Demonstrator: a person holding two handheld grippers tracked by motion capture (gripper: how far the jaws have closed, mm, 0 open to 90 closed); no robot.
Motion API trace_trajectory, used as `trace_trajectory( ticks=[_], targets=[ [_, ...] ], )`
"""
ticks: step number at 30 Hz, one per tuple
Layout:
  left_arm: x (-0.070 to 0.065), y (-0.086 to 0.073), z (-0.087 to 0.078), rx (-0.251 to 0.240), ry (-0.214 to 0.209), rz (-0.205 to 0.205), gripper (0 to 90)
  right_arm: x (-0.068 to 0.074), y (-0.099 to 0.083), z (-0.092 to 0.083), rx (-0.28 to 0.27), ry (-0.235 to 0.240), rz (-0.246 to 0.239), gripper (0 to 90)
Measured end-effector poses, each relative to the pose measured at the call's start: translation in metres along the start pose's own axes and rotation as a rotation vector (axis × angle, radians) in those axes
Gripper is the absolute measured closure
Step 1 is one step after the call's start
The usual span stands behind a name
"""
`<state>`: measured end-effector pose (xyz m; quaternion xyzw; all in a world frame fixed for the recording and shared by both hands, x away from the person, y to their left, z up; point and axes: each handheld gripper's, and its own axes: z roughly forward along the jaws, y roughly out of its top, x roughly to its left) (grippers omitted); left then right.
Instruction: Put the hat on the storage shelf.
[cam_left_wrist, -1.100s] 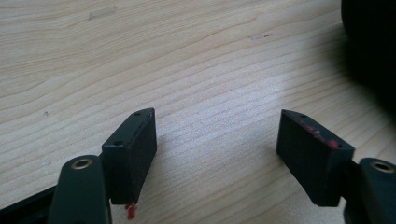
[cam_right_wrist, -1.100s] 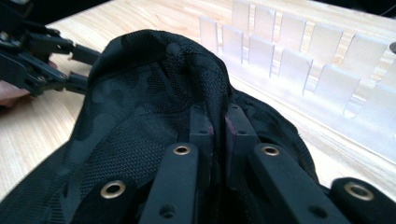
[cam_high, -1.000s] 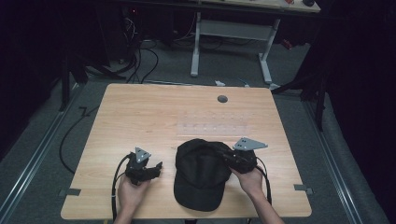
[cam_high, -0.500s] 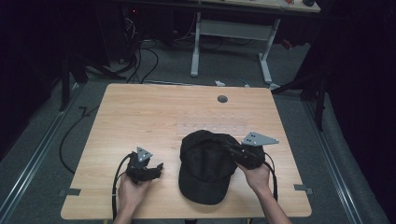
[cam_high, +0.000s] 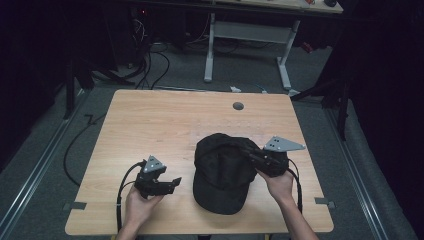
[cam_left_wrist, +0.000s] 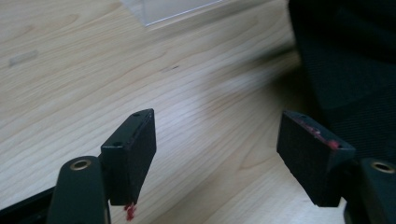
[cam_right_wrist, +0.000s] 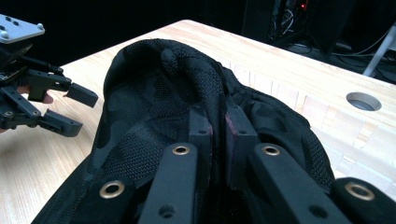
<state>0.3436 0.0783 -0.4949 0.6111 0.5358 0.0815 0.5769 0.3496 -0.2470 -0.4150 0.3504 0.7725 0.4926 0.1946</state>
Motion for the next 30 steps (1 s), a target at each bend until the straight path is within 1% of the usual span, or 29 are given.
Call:
trace_trajectory(
  ticks=[4, 5, 6, 7, 8, 10, 11, 12, 14, 15, 16, 17, 18, 20, 22, 24, 26, 30],
  targets=[
    [-0.010, 0.004, 0.001, 0.037, -0.053, -0.007, 27.8, -0.001, 0.003, -0.001, -0.004, 0.001, -0.008, 83.7],
    [-0.010, 0.004, 0.001, 0.037, -0.053, -0.007, 27.5, -0.001, 0.003, -0.001, -0.004, 0.001, -0.008, 83.7],
    [-0.015, 0.005, 0.003, 0.054, -0.078, -0.013, 27.4, -0.001, 0.004, -0.003, -0.009, 0.000, -0.010, 83.7],
    [-0.017, 0.006, 0.003, 0.064, -0.092, -0.013, 27.2, -0.001, 0.005, -0.003, -0.013, 0.002, -0.014, 83.7],
    [-0.017, 0.006, 0.003, 0.064, -0.092, -0.013, 27.2, -0.001, 0.005, -0.003, -0.013, 0.002, -0.014, 83.7],
    [-0.021, 0.007, 0.004, 0.083, -0.121, -0.015, 27.1, -0.002, 0.006, -0.004, -0.013, 0.000, -0.016, 83.7],
    [-0.025, 0.009, 0.005, 0.096, -0.148, -0.026, 26.7, -0.002, 0.007, -0.005, -0.016, 0.001, -0.023, 83.7],
    [-0.025, 0.009, 0.005, 0.096, -0.148, -0.026, 26.3, -0.002, 0.007, -0.006, -0.020, 0.002, -0.026, 83.7],
    [-0.028, 0.010, 0.006, 0.107, -0.171, -0.032, 25.8, -0.002, 0.008, -0.006, -0.027, 0.005, -0.029, 83.6],
    [-0.031, 0.011, 0.007, 0.119, -0.192, -0.033, 25.4, -0.002, 0.008, -0.007, -0.028, 0.007, -0.029, 83.6],
    [-0.031, 0.011, 0.007, 0.119, -0.192, -0.033, 25.2, -0.002, 0.008, -0.007, -0.028, 0.007, -0.029, 83.6],
    [-0.034, 0.012, 0.008, 0.130, -0.209, -0.029, 25.0, -0.003, 0.008, -0.007, -0.032, 0.010, -0.029, 83.7],
    [-0.034, 0.012, 0.008, 0.130, -0.209, -0.029, 24.7, -0.003, 0.007, -0.007, -0.033, 0.013, -0.029, 83.7],
    [-0.038, 0.013, 0.009, 0.141, -0.234, -0.031, 24.5, -0.002, 0.008, -0.007, -0.040, 0.019, -0.033, 83.7],
    [-0.040, 0.013, 0.011, 0.152, -0.244, -0.027, 24.2, -0.002, 0.008, -0.007, -0.047, 0.023, -0.038, 83.6],
    [-0.041, 0.013, 0.012, 0.154, -0.248, -0.029, 23.9, -0.001, 0.008, -0.007, -0.052, 0.030, -0.037, 83.6],
    [-0.042, 0.013, 0.014, 0.168, -0.255, -0.024, 23.8, -0.001, 0.008, -0.007, -0.054, 0.036, -0.036, 83.7],
    [-0.044, 0.012, 0.018, 0.185, -0.265, -0.027, 23.8, -0.001, 0.008, -0.007, -0.061, 0.052, -0.042, 83.6]
  ],
)
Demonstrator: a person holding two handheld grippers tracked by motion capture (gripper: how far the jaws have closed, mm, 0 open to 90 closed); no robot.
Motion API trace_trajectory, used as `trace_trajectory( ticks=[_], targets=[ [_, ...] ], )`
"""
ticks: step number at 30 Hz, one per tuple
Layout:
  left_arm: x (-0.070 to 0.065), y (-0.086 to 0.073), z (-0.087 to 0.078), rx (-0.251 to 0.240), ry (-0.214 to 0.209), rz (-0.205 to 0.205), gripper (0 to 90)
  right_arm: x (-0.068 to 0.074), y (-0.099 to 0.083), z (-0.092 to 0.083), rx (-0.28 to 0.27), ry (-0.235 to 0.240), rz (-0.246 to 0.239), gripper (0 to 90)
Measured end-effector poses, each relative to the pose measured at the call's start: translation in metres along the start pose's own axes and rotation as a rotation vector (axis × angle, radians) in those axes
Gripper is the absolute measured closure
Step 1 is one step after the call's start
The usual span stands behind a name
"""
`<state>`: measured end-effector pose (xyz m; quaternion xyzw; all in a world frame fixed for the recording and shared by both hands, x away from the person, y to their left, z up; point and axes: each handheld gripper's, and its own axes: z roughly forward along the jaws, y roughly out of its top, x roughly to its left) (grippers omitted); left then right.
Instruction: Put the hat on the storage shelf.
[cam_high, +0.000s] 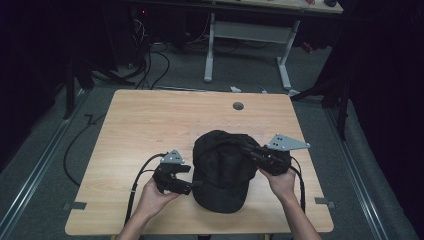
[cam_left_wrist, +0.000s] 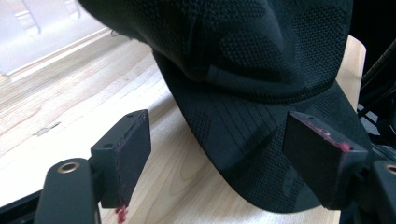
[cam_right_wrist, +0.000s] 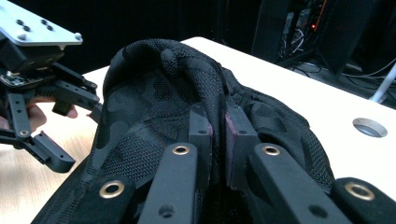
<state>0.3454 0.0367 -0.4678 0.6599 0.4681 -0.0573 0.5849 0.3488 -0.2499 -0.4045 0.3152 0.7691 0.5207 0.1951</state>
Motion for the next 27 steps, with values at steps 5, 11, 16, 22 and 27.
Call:
trace_trajectory(
  ticks=[5, 11, 16, 22, 27],
  targets=[
    [-0.0013, 0.0009, 0.0033, 0.015, -0.023, -0.010, 23.5, -0.0002, 0.0003, 0.0002, -0.007, 0.017, 0.003, 83.6],
    [-0.0007, -0.0001, 0.0069, 0.051, -0.042, -0.031, 22.9, 0.0003, 0.0025, 0.0009, -0.017, 0.032, -0.007, 83.5],
    [0.0013, 0.0021, 0.0072, 0.065, -0.072, -0.060, 22.9, 0.0024, 0.0061, 0.0031, -0.030, 0.054, -0.030, 83.5],
    [0.0002, 0.0020, 0.0072, 0.075, -0.089, -0.073, 30.3, 0.0029, 0.0080, 0.0054, -0.039, 0.060, -0.041, 83.5],
    [-0.0012, 0.0008, 0.0054, 0.079, -0.086, -0.054, 40.4, 0.0018, 0.0079, 0.0073, -0.044, 0.051, -0.048, 83.0]
  ],
)
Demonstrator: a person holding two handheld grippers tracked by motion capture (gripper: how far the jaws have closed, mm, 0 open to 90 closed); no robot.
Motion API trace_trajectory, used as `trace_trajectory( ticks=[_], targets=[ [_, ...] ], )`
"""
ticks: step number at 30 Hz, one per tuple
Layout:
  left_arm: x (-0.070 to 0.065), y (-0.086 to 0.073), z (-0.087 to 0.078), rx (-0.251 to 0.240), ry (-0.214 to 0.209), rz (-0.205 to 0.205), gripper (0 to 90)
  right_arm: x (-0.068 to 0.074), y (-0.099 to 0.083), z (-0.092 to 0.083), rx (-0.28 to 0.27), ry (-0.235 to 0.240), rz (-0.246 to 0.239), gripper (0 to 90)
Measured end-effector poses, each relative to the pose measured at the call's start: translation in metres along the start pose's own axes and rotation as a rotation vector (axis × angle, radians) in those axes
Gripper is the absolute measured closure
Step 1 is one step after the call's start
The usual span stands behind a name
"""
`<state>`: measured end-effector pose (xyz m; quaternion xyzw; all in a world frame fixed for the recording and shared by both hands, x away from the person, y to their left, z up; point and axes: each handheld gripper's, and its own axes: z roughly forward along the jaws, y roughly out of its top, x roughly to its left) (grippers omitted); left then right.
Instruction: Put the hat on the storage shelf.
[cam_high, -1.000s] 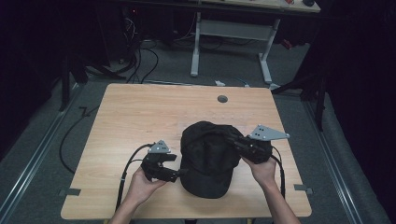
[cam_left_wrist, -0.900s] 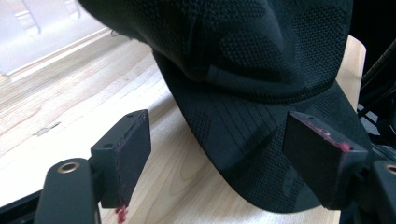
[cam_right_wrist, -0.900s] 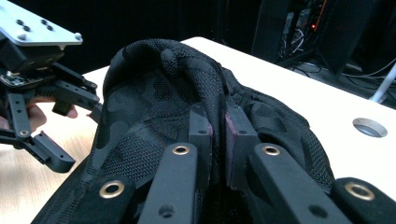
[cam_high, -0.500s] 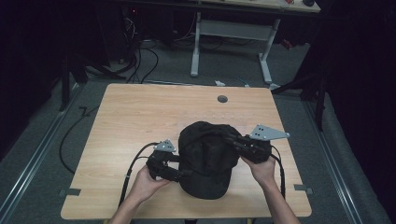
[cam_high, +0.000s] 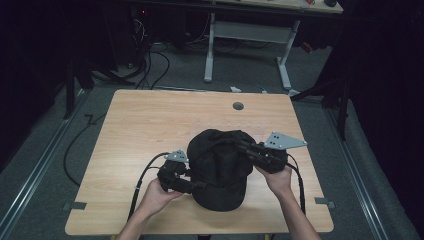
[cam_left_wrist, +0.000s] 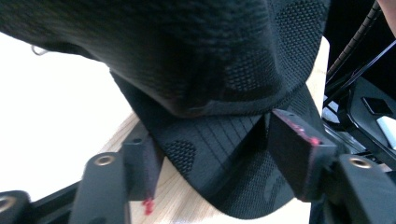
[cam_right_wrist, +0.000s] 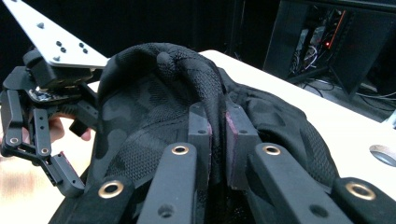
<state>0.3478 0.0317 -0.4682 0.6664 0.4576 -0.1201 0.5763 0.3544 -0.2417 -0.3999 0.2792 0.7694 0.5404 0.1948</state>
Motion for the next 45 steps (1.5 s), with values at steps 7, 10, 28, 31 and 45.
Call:
trace_trajectory(
  ticks=[7, 10, 28, 31, 45],
  targets=[
    [-0.001, 0.002, -0.004, -0.012, -0.010, -0.008, 54.1, -0.001, 0.001, 0.000, -0.011, -0.022, -0.016, 81.2],
    [-0.001, 0.004, -0.007, -0.014, -0.027, -0.026, 61.1, -0.001, 0.002, 0.000, -0.009, -0.034, -0.025, 80.8],
    [-0.005, 0.012, -0.027, -0.038, -0.133, -0.074, 85.6, -0.001, 0.001, 0.000, -0.003, -0.082, -0.029, 75.0],
    [-0.007, 0.011, -0.029, -0.039, -0.141, -0.069, 85.8, -0.001, 0.001, 0.000, -0.009, -0.076, -0.024, 74.5],
    [-0.010, 0.011, -0.037, -0.093, -0.127, -0.036, 86.2, -0.006, 0.000, -0.010, -0.005, -0.093, 0.042, 47.9]
  ],
)
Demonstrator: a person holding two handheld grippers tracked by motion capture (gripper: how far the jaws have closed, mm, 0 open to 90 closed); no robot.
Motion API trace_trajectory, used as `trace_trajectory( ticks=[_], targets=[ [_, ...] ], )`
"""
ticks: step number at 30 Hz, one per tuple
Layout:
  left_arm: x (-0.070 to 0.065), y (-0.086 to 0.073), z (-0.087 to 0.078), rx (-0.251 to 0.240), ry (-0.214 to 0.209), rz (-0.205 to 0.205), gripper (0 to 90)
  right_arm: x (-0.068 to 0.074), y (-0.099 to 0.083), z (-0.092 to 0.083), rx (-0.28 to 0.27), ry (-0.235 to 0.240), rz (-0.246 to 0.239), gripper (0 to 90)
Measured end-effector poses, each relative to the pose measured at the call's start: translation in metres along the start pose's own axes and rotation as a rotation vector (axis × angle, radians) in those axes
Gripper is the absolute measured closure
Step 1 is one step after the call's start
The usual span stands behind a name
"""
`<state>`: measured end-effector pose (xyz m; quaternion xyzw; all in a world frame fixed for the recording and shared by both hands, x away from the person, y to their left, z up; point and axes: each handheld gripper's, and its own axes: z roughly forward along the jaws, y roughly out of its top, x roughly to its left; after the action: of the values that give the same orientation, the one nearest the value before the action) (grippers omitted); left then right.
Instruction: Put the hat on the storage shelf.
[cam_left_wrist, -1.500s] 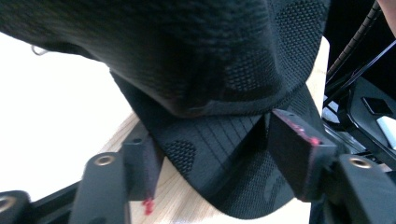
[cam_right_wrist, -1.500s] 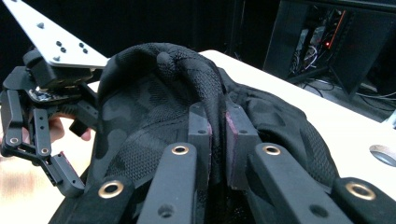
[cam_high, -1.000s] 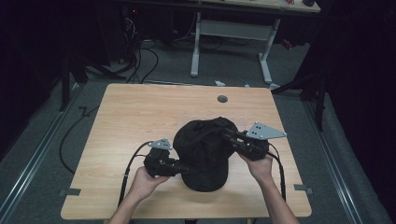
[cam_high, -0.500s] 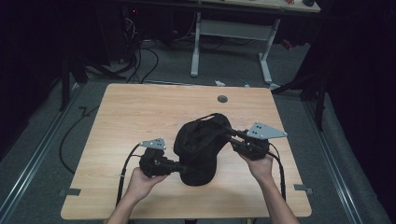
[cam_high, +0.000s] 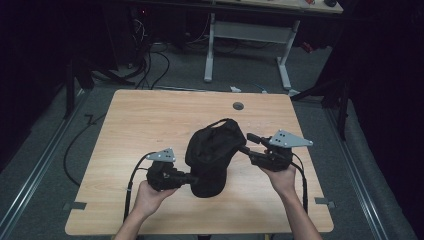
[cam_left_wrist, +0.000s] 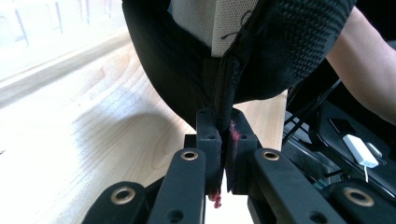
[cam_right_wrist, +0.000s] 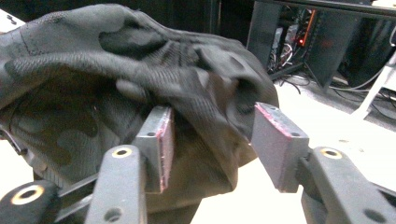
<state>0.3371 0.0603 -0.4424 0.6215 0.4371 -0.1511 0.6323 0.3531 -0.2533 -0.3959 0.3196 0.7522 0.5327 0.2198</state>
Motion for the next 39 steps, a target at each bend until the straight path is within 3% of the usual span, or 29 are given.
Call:
trace_trajectory(
  ticks=[5, 11, 21, 25, 28, 36, 39],
  targets=[
    [-0.001, 0.003, -0.004, -0.031, 0.000, -0.004, 86.2, -0.006, -0.007, -0.007, 0.010, -0.018, 0.026, 46.1],
    [0.000, 0.004, -0.006, -0.043, 0.034, 0.015, 86.2, -0.015, -0.029, -0.010, 0.092, -0.049, 0.071, 44.7],
    [-0.002, 0.008, -0.008, -0.097, 0.053, 0.034, 86.2, -0.023, -0.065, -0.011, 0.166, -0.086, 0.137, 43.5],
    [-0.004, 0.012, -0.010, -0.127, 0.059, 0.042, 86.2, -0.027, -0.085, -0.007, 0.228, -0.134, 0.168, 43.6],
    [-0.004, 0.017, -0.013, -0.157, 0.074, 0.049, 86.2, -0.033, -0.102, -0.003, 0.294, -0.197, 0.194, 43.6],
    [-0.002, 0.025, -0.018, -0.216, 0.097, 0.048, 86.2, -0.041, -0.126, -0.001, 0.349, -0.278, 0.248, 40.2],
    [-0.001, 0.027, -0.018, -0.226, 0.104, 0.049, 86.2, -0.040, -0.132, 0.002, 0.371, -0.292, 0.229, 39.0]
  ],
)
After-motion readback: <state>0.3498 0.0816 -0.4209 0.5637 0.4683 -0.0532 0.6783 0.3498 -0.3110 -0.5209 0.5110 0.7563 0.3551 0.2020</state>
